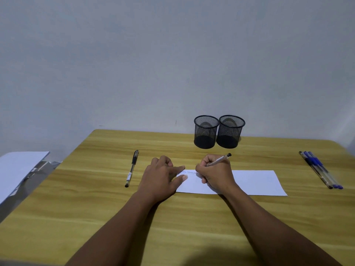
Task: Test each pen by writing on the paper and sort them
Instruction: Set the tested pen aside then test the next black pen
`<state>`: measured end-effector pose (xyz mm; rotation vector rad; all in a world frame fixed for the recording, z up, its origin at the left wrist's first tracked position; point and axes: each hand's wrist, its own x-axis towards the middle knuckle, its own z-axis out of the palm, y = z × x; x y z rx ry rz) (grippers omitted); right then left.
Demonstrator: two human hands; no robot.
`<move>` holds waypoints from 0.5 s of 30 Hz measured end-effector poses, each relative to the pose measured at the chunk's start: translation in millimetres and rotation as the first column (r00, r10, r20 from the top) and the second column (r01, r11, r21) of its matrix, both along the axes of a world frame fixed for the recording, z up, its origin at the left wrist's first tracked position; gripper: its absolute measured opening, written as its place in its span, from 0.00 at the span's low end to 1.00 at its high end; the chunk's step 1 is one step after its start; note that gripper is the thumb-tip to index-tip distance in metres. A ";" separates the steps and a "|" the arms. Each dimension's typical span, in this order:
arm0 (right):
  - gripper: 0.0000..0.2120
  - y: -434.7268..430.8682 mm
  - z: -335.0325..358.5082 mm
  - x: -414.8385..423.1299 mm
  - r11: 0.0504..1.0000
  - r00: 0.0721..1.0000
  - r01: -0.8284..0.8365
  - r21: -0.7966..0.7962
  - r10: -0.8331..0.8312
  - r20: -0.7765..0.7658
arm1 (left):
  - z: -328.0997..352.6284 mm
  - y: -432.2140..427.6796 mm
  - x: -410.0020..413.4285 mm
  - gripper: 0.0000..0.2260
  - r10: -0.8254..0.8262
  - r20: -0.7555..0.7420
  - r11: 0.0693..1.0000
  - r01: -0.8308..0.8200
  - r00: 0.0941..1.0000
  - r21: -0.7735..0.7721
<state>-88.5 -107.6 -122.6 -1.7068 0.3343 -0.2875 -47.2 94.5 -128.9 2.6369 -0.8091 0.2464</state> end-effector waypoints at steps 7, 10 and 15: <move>0.18 -1.7 5.5 -1.1 0.993 0.996 0.049 0.106 -0.056 0.072 | 0.9 -0.9 -2.3 0.19 -0.008 -0.007 0.999 0.008 1.000 -0.041; 0.18 -2.6 10.3 -1.5 0.990 0.998 0.015 0.141 -0.022 0.055 | 0.1 0.3 -2.5 0.17 -0.004 -0.011 0.997 0.004 1.000 -0.081; 0.09 -4.7 17.6 -0.8 0.964 0.999 -0.033 0.264 0.037 -0.012 | -0.6 2.3 -1.8 0.18 0.047 -0.085 0.969 -0.067 0.995 -0.238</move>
